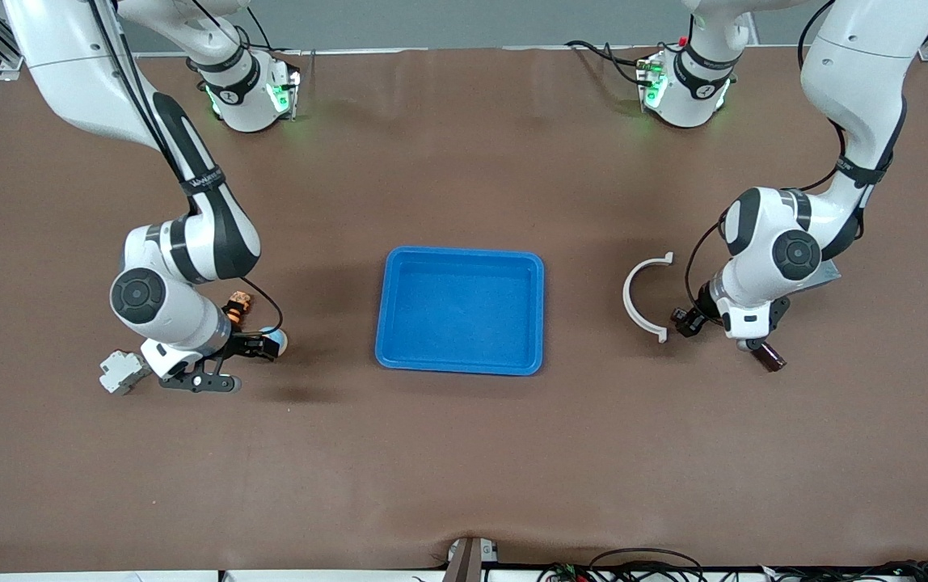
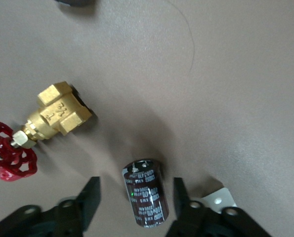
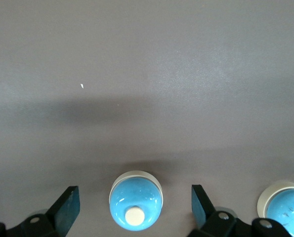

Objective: Place electrolytic capacitor and blue bell in tray
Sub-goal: 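Grasp the blue bell with the right gripper while the left gripper grasps the capacitor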

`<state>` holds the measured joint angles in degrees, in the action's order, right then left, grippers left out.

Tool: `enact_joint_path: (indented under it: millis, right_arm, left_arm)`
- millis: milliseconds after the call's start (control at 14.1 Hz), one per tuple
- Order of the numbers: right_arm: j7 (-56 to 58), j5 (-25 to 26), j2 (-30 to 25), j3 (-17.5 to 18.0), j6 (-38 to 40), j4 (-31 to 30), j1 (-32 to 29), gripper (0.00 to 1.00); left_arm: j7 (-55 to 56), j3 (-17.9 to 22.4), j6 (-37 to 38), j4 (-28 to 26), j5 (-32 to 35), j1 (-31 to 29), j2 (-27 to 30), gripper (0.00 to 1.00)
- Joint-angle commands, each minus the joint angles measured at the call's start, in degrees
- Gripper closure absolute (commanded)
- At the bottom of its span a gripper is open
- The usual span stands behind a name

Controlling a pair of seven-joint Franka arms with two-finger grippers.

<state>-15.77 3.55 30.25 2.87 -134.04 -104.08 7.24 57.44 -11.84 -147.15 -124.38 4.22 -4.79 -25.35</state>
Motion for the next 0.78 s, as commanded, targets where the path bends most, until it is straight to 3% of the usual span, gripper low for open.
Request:
enact_joint_path:
  millis: [0,142,496,708]
  right_arm:
    - [-0.67,1.37,0.42,0.21,0.53,0.72,0.06,0.0]
    - [-0.41,1.37,1.04,0.21,1.06,0.54,0.15,0.0]
    - [0.03,1.28,2.36,0.29,1.76,-0.69,1.11,0.0]
    - [0.21,1.28,2.97,0.29,1.67,-1.56,0.85,0.0]
  left_arm:
    - [0.05,-0.11,-0.95,-0.25,-0.88,0.05,-0.22,0.78]
    - [-0.92,-0.11,-0.69,0.01,-0.88,-0.13,-0.14,1.0]
    - [-4.34,-0.11,0.8,0.19,-0.52,-0.57,1.79,1.0]
    - [-4.79,-0.29,9.74,4.39,-0.78,-0.22,3.9,1.0]
